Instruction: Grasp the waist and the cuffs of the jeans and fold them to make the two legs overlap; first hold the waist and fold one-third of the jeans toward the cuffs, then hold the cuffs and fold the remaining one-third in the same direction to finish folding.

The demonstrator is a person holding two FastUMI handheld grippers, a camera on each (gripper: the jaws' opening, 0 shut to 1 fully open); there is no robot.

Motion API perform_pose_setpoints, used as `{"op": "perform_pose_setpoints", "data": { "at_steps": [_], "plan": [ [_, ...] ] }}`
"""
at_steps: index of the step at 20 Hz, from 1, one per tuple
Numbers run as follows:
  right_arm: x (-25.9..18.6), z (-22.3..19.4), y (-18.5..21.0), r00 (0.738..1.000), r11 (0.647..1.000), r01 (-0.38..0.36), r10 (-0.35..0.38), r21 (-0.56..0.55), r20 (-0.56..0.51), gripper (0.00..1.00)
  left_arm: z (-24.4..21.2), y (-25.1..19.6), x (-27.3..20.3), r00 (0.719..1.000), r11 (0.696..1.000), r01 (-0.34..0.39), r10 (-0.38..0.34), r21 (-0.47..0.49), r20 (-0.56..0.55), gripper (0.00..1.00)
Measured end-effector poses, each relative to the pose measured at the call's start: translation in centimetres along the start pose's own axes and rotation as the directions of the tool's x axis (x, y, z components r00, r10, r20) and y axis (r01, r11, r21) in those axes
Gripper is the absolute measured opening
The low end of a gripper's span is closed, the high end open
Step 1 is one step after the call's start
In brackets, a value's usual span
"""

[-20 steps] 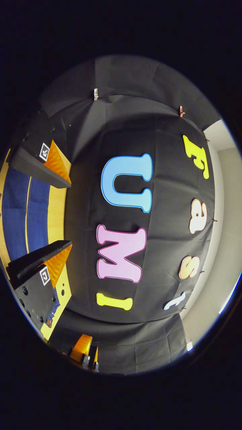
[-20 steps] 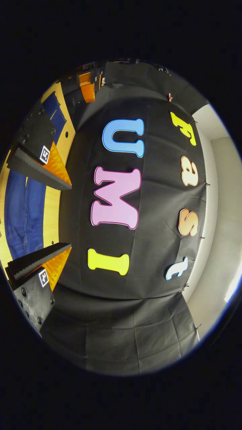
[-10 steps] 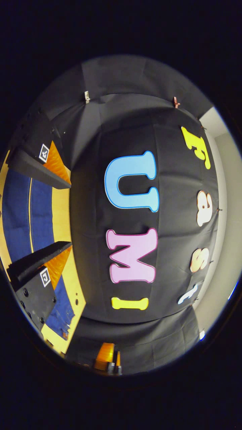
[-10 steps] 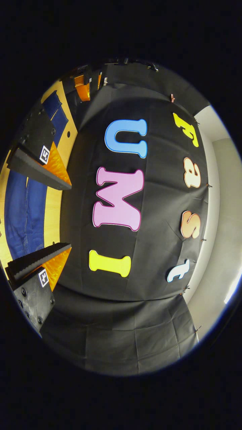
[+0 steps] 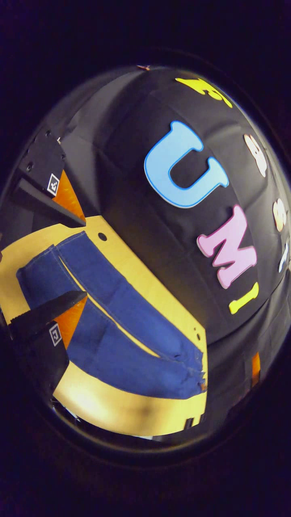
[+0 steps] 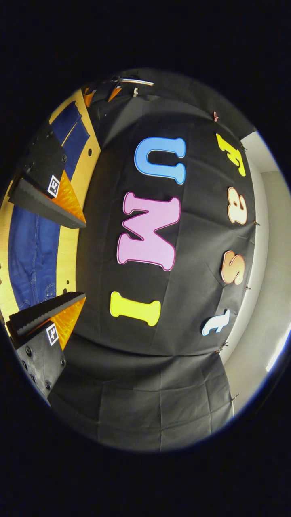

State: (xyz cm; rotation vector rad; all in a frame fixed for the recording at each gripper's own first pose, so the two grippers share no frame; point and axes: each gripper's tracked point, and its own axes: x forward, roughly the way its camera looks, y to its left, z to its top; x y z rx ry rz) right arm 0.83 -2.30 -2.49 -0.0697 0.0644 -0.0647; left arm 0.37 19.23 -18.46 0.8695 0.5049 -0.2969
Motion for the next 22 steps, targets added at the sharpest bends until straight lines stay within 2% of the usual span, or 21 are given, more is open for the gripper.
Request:
{"op": "perform_pose_setpoints", "data": {
  "at_steps": [1, 3, 4, 5, 8, 9, 11, 14, 15, 16, 19, 22],
  "plan": [
    [0.0, -0.4, -0.5, 1.0, 1.0, 0.012, -0.012, -0.001, -0.016, 0.94, -1.9, -0.5, 0.6, 0.999, 0.996, 0.041, -0.038, 0.08, -0.035, 0.98],
    [-0.2, -0.9, -2.1, 0.997, 0.998, 0.066, -0.067, -0.015, -0.041, 0.96, -5.6, -1.6, 1.2, 0.987, 0.966, 0.142, -0.12, 0.218, -0.109, 0.98],
    [-0.4, -1.0, -2.7, 0.995, 0.996, 0.087, -0.088, -0.019, -0.047, 0.93, -7.5, -2.4, 1.5, 0.976, 0.942, 0.195, -0.159, 0.275, -0.149, 0.98],
    [-0.8, -1.1, -3.3, 0.992, 0.994, 0.11, -0.111, -0.027, -0.052, 0.96, -10.3, -3.4, 1.9, 0.957, 0.902, 0.263, -0.199, 0.343, -0.21, 0.98],
    [-1.7, -1.7, -4.8, 0.984, 0.987, 0.155, -0.158, -0.047, -0.077, 0.96, -15.9, -4.5, 2.1, 0.909, 0.825, 0.384, -0.26, 0.415, -0.325, 0.98],
    [-2.0, -2.2, -5.2, 0.98, 0.984, 0.17, -0.174, -0.053, -0.095, 0.94, -17.5, -4.4, 2.2, 0.897, 0.815, 0.403, -0.262, 0.417, -0.355, 0.98],
    [-2.5, -2.8, -5.8, 0.973, 0.98, 0.189, -0.196, -0.066, -0.12, 0.96, -19.7, -4.0, 2.5, 0.878, 0.808, 0.424, -0.257, 0.409, -0.404, 0.98],
    [-3.2, -3.3, -6.4, 0.965, 0.974, 0.211, -0.221, -0.085, -0.138, 0.96, -22.6, -4.9, 2.5, 0.838, 0.785, 0.486, -0.293, 0.383, -0.461, 0.98],
    [-3.3, -3.5, -6.6, 0.963, 0.971, 0.218, -0.23, -0.093, -0.143, 0.96, -22.4, -5.0, 2.9, 0.847, 0.777, 0.481, -0.291, 0.406, -0.445, 0.98],
    [-3.4, -3.8, -6.8, 0.961, 0.97, 0.222, -0.236, -0.101, -0.148, 0.96, -22.2, -4.6, 3.4, 0.855, 0.776, 0.47, -0.282, 0.421, -0.434, 0.92],
    [-3.4, -4.3, -7.2, 0.959, 0.966, 0.22, -0.24, -0.139, -0.153, 0.96, -22.0, -4.2, 3.9, 0.854, 0.789, 0.465, -0.282, 0.401, -0.437, 0.91],
    [-2.8, -4.7, -8.2, 0.962, 0.954, 0.196, -0.233, -0.227, -0.146, 0.96, -20.7, -3.7, 6.6, 0.884, 0.797, 0.414, -0.237, 0.44, -0.402, 0.88]
  ]
}}
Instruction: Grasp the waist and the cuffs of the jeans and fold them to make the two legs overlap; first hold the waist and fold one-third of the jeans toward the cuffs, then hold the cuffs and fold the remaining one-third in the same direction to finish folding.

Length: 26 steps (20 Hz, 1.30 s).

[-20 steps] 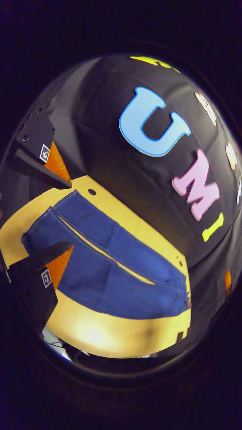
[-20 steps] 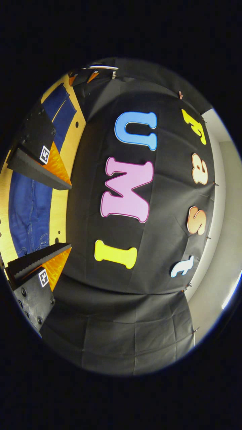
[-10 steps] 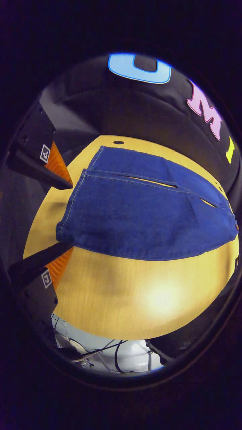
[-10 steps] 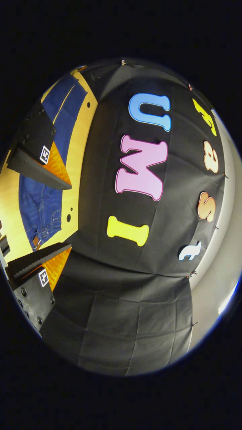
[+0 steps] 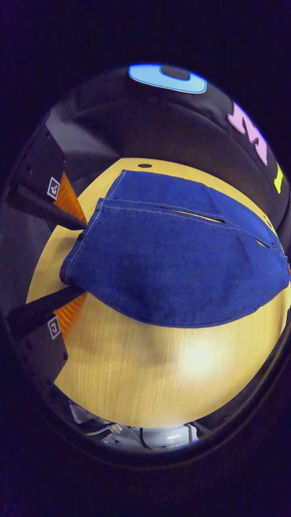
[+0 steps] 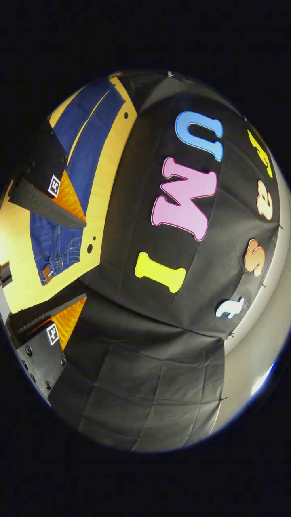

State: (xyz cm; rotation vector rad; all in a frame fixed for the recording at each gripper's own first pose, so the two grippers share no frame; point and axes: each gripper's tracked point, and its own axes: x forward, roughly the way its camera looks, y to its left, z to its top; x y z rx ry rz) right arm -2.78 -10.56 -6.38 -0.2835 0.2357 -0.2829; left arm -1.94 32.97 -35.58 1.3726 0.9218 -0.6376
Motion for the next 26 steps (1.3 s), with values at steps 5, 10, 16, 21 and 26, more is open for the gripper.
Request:
{"op": "perform_pose_setpoints", "data": {
  "at_steps": [5, 10, 16, 21, 26],
  "plan": [
    [3.9, -2.7, -1.6, 0.999, 0.99, -0.034, 0.033, -0.137, -0.014, 0.96, 2.0, 1.0, 3.0, 0.999, 0.996, -0.041, 0.039, -0.085, -0.028, 0.2],
    [9.5, -4.9, -3.6, 0.988, 0.908, -0.135, 0.151, -0.396, 0.008, 0.96, 1.9, 0.8, 2.2, 0.999, 0.985, -0.001, -0.005, -0.175, -0.036, 0.06],
    [14.2, -16.3, -2.1, 0.882, 0.573, -0.453, 0.4, -0.683, -0.249, 0.96, 2.2, 0.3, 2.3, 0.995, 0.99, 0.018, -0.031, -0.137, -0.094, 0.06],
    [13.6, -29.6, -4.6, 0.725, 0.185, -0.662, 0.405, -0.726, -0.557, 0.96, 2.5, 0.3, 2.6, 0.989, 0.986, 0.024, -0.047, -0.163, -0.137, 0.06],
    [16.1, -34.4, -6.2, 0.737, 0.096, -0.651, 0.316, -0.753, -0.597, 0.96, 2.7, 0.5, 3.0, 0.985, 0.982, 0.01, -0.043, -0.191, -0.168, 0.06]
  ]
}}
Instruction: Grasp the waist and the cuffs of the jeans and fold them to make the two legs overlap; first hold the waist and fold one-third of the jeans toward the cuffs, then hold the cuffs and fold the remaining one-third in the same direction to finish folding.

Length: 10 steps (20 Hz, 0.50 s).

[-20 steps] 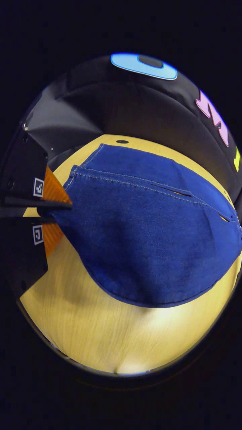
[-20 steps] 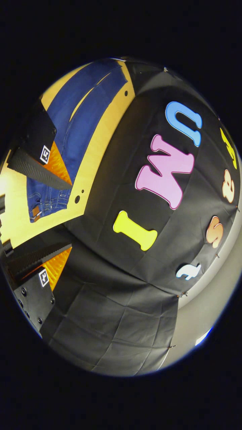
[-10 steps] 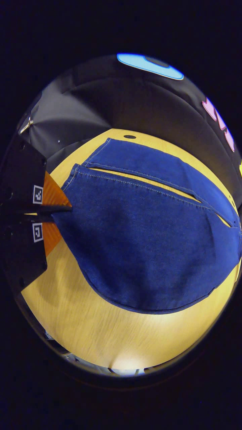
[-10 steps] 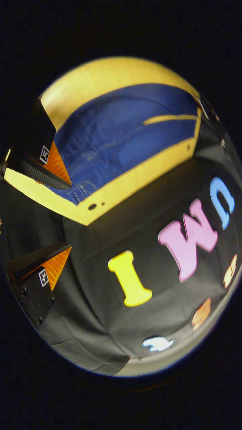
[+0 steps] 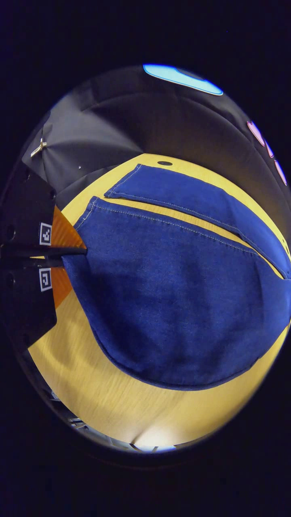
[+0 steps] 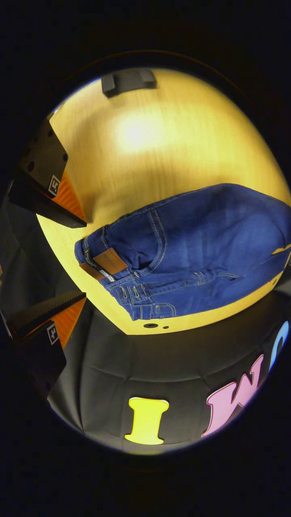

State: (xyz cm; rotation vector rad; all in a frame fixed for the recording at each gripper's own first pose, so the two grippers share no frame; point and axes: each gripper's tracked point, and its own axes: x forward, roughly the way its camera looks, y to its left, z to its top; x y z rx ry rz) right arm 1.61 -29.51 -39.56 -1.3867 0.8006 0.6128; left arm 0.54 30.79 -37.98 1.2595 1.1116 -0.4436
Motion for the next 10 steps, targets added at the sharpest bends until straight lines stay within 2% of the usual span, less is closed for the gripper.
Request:
{"op": "perform_pose_setpoints", "data": {
  "at_steps": [2, 5, 6, 7, 8, 10],
  "plan": [
    [0.5, 1.7, -1.1, 0.998, 0.995, 0.063, -0.061, -0.078, 0.029, 0.93, 0.2, 0.1, 0.1, 1.0, 1.0, -0.009, 0.008, -0.015, -0.01, 0.06],
    [2.1, 3.2, -1.8, 0.993, 0.987, 0.108, -0.102, -0.122, 0.054, 0.91, 0.4, 0.3, 0.2, 1.0, 0.999, -0.028, 0.027, -0.029, -0.016, 0.06],
    [2.7, 3.5, -2.2, 0.992, 0.985, 0.115, -0.109, -0.125, 0.057, 0.91, 0.5, 0.4, 0.1, 0.999, 0.999, -0.031, 0.031, -0.029, -0.015, 0.06],
    [3.6, 3.8, -2.3, 0.994, 0.988, 0.103, -0.097, -0.117, 0.058, 0.83, 0.5, 0.3, 0.1, 0.999, 0.999, -0.035, 0.034, -0.026, -0.015, 0.06],
    [4.5, 4.0, -2.2, 0.996, 0.992, 0.076, -0.072, -0.1, 0.043, 0.86, 0.4, 0.4, 0.1, 0.999, 0.999, -0.039, 0.039, -0.026, -0.014, 0.06],
    [5.6, 4.0, -1.9, 1.0, 0.998, 0.031, -0.031, -0.05, 0.005, 0.48, 0.5, 0.4, 0.1, 0.999, 0.999, -0.045, 0.045, -0.025, -0.018, 0.06]
  ]
}}
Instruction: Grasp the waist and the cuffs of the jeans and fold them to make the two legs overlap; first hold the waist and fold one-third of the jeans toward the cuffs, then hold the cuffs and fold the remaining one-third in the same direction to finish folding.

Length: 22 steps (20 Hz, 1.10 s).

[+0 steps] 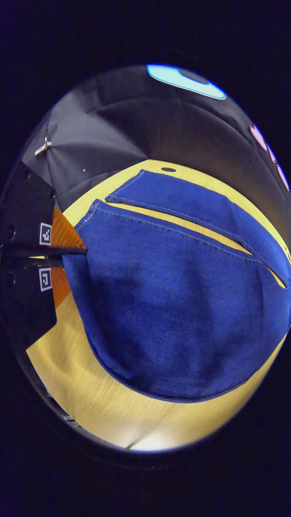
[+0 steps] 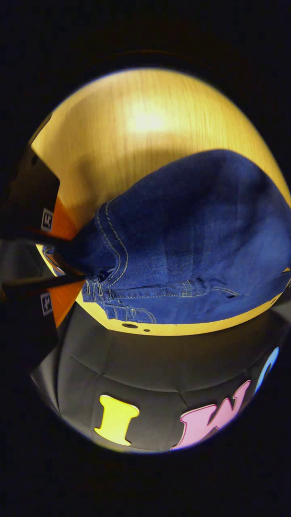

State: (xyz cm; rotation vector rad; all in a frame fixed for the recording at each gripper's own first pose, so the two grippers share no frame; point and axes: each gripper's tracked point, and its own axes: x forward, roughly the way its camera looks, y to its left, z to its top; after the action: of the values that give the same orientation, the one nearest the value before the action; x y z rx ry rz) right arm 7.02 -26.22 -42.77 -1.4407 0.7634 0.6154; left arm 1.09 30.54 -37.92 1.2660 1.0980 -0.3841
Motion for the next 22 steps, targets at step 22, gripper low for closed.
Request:
{"op": "perform_pose_setpoints", "data": {
  "at_steps": [22],
  "plan": [
    [-4.3, 3.6, -20.7, 0.986, 0.968, -0.055, 0.014, 0.244, 0.168, 0.11, 10.3, 19.0, -1.7, 0.967, 0.6, 0.251, -0.198, -0.76, 0.163, 0.06]
  ]
}}
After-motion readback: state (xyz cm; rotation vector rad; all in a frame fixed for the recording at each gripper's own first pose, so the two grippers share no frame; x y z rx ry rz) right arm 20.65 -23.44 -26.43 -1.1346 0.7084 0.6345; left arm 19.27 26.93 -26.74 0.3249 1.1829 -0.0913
